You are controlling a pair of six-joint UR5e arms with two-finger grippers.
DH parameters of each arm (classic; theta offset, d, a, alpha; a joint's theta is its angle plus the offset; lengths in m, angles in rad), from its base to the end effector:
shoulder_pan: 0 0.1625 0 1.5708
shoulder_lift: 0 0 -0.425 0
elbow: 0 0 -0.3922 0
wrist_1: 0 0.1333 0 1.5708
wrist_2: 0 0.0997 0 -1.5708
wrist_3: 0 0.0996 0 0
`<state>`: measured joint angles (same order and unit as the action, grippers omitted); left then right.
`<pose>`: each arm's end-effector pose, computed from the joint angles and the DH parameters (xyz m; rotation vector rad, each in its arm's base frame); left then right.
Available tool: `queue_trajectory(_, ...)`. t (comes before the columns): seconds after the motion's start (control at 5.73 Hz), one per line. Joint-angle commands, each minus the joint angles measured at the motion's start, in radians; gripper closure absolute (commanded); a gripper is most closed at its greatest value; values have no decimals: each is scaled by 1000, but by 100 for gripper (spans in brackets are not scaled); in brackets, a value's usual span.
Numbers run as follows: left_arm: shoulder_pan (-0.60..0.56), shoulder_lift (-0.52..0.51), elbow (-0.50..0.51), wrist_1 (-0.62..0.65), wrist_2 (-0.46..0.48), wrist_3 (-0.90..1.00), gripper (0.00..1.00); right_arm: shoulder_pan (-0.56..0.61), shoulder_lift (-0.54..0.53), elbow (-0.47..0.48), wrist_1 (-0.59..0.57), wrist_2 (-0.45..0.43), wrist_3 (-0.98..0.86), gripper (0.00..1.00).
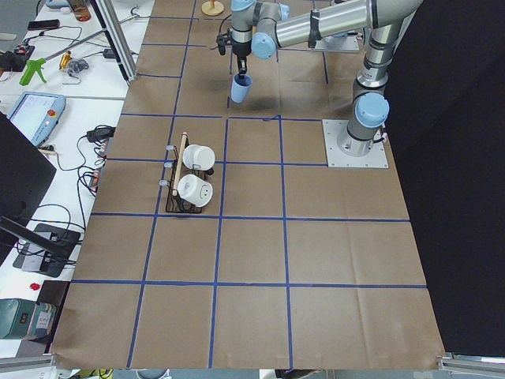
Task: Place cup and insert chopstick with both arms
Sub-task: 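Carry blue cup to table centre with left gripper while right gripper lifts chopstick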
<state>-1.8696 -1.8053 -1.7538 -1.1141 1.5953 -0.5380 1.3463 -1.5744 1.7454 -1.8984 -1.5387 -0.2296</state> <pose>-0.2901 -0.4974 0.3212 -0.3747 3.1118 -0.0717 0.0220 -0.5168 0.4380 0.0119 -3.1275 0.2504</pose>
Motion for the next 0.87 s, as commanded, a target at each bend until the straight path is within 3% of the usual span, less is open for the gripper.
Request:
queue_trajectory(0.0,-156,-182,171,17,2,-314,98,4,34,-233,253,-1,27,92)
queue_trajectory(0.17,-174,-210,186,22,0,-321,96,45,65,-321,325,-8,74,92)
queue_trajectory(0.52,-177,-212,169,23,-32,-321,91,176,134,-429,340,-52,188,92)
queue_trajectory(0.7,-175,-213,168,28,-32,-312,52,195,145,-440,354,-58,200,92)
